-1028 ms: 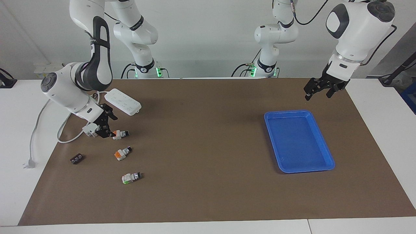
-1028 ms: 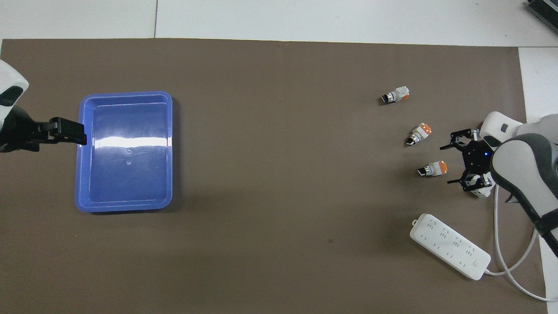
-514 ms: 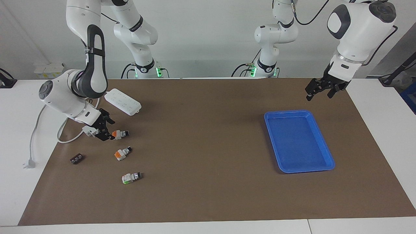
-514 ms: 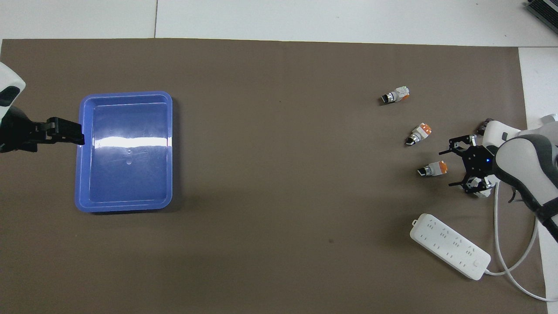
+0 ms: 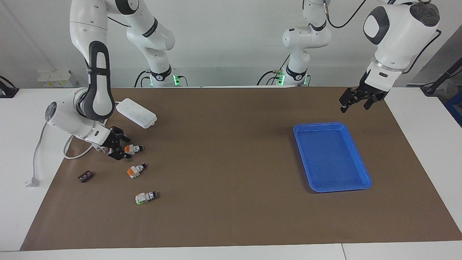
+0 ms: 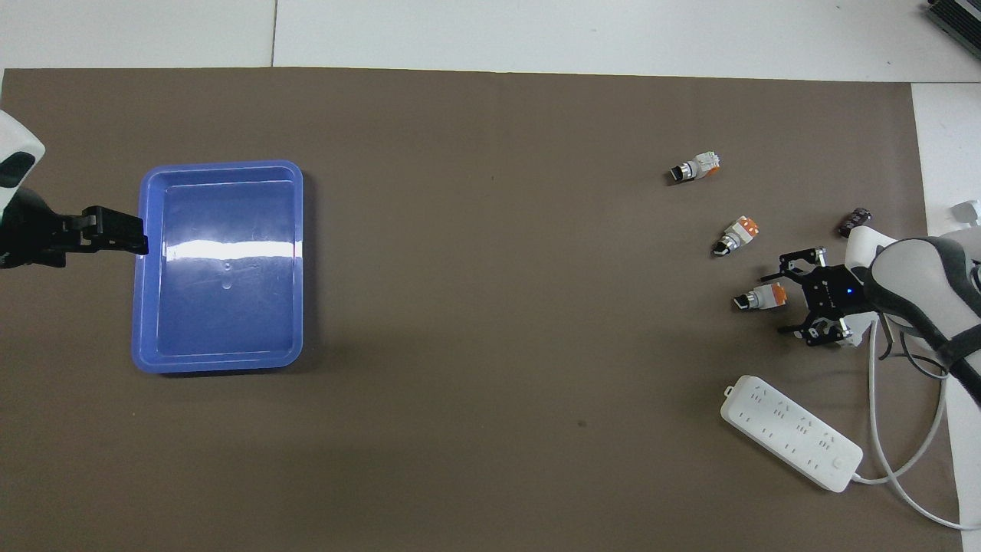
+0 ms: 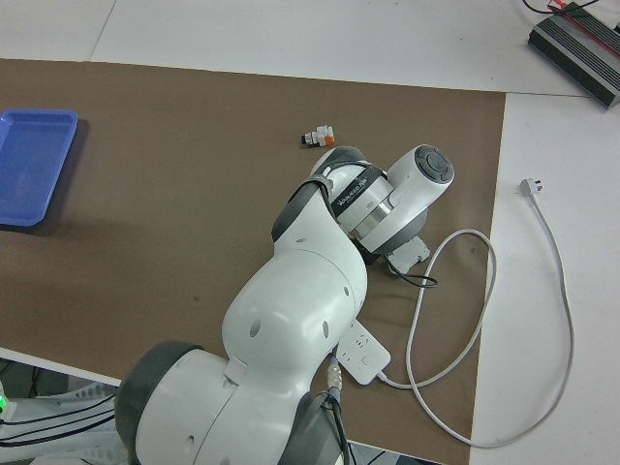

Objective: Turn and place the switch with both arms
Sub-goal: 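Close the right gripper on the orange-and-white switch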

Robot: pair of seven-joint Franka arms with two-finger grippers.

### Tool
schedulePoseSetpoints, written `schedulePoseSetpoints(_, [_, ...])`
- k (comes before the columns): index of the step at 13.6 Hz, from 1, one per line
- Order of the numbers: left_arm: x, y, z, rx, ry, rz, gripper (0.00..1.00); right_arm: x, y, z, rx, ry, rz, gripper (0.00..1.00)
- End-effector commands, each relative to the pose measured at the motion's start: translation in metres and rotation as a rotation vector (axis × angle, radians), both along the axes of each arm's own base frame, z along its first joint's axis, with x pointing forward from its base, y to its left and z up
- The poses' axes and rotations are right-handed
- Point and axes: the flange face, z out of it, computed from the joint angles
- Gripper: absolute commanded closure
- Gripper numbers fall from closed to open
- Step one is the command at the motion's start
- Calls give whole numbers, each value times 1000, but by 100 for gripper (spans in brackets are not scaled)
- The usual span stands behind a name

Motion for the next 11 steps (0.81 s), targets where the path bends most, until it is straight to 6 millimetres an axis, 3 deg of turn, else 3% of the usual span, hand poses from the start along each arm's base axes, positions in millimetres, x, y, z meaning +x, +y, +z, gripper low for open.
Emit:
schedulePoseSetpoints(1, [-11,2,1,-6,-19,-1,0,0,2,-5,33,-14,-5,17])
schedulePoseSetpoints(5, [-14,-2,-6,-31,-20,4,0,1,10,-6,49,-16,-10,40])
schedulePoseSetpoints(7, [-14,-5,-6,-72,-19,16,2,2,10,-5,47,-20,-9,66])
schedulePoseSetpoints(8, [-14,-7,-6,-90,-18,19,4,1,10,-6,48,-21,-5,88])
schedulePoseSetpoints(9, [-14,-10,-6,-116,-17,27,5,1,10,-6,48,-22,-3,100])
schedulePoseSetpoints(11, [-14,-21,-4,-209,-11,89,8,6,10,-1,48,-31,-6,100])
